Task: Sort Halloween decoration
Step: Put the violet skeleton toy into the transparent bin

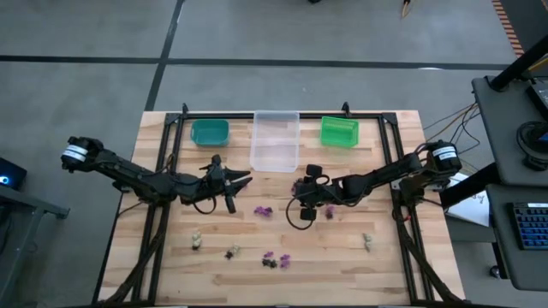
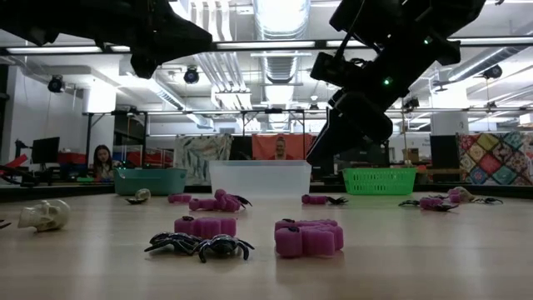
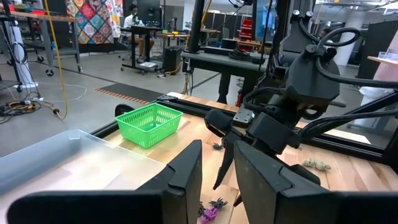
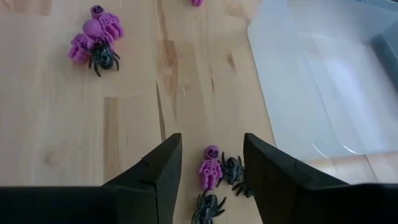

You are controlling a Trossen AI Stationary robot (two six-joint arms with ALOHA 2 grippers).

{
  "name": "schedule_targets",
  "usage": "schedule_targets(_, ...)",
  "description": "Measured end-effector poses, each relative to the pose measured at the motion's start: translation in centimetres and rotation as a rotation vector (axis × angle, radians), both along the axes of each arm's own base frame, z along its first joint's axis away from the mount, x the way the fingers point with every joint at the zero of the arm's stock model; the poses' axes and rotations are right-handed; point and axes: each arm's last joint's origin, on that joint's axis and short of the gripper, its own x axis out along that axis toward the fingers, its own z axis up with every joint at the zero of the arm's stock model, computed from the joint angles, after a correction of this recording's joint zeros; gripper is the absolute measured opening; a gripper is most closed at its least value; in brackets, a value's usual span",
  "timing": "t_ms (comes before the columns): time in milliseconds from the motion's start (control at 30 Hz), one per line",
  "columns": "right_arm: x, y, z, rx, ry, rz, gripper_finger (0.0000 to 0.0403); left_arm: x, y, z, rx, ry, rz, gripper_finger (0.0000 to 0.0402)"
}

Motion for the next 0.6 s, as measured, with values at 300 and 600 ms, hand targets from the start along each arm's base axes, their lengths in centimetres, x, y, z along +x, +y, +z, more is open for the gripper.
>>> schedule_targets(300,-0.43,-0.06,-0.58,0.019,0.003,-0.021,0.016,0.0,0.0,0.0,0.0,0.0,0.0,0.0077)
schedule_targets(600,-0.79,-0.09,-1.02,0.062,0.008,-0.058,0.0157,0.0,0.0,0.0,-0.004,-0.001,0.0,0.0077)
